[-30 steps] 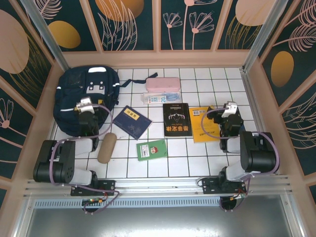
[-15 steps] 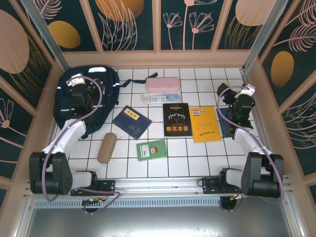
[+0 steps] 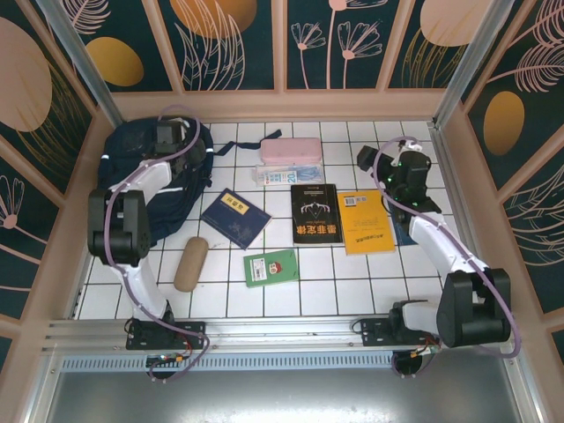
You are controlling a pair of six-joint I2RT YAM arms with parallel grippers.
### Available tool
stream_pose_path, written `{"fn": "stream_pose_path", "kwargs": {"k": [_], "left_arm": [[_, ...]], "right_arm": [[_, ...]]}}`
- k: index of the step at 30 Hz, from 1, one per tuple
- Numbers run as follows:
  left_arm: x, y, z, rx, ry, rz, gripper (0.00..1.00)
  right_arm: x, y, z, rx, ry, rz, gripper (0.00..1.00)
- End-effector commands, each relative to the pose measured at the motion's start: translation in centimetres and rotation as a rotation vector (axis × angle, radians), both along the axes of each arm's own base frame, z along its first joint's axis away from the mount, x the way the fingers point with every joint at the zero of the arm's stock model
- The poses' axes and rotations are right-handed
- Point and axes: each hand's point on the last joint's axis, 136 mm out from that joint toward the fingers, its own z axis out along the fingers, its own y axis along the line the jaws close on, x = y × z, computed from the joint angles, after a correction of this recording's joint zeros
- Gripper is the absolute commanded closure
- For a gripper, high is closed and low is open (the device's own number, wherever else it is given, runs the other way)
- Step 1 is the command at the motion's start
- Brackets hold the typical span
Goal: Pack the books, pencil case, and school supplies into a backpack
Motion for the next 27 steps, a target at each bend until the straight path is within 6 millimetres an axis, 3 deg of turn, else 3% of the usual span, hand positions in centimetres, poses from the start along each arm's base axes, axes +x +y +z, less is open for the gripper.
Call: {"fn": "stream_pose_path", "kwargs": {"k": [1, 4, 7, 15, 16, 20, 22, 27], "left_arm": [[1.1, -1.4, -0.9, 0.01, 0.06, -0.037, 0.33], [3.2, -2.4, -1.2, 0.021, 0.06, -0.034, 0.36], [5.0, -3.0, -2.6, 0.048, 0.091, -0.015, 0.39], [7.3, -1.7, -7.5, 0.144, 0.204, 0.077, 0.4], [7.5, -2.0, -7.9, 0.134, 0.211, 0.062, 0.47], [7.5, -4.2, -7.8, 0.094, 0.204, 0.001, 0.89], [7.1, -5.7, -7.3, 0.068, 0.195, -0.042, 1.0], [5.0, -9.5, -6.0, 0.006, 0.154, -0.142, 1.0]], "right_arm": [[-0.2, 1.6, -0.6, -0.02, 0.045, 0.023, 0.01], [-0.3, 3.3, -1.2, -0.03, 0.069, 0.056, 0.01], [-0.4, 4.6, -1.5, -0.03, 0.083, 0.079, 0.01], [-1.3, 8.8, -0.7, -0.024, 0.114, 0.17, 0.01], [-1.5, 9.3, -0.5, -0.019, 0.113, 0.181, 0.01], [-1.8, 10.9, -0.3, 0.015, 0.111, 0.21, 0.01], [-1.8, 11.5, -0.4, 0.029, 0.118, 0.228, 0.01], [-1.9, 12.5, -0.4, 0.028, 0.112, 0.245, 0.01]]}}
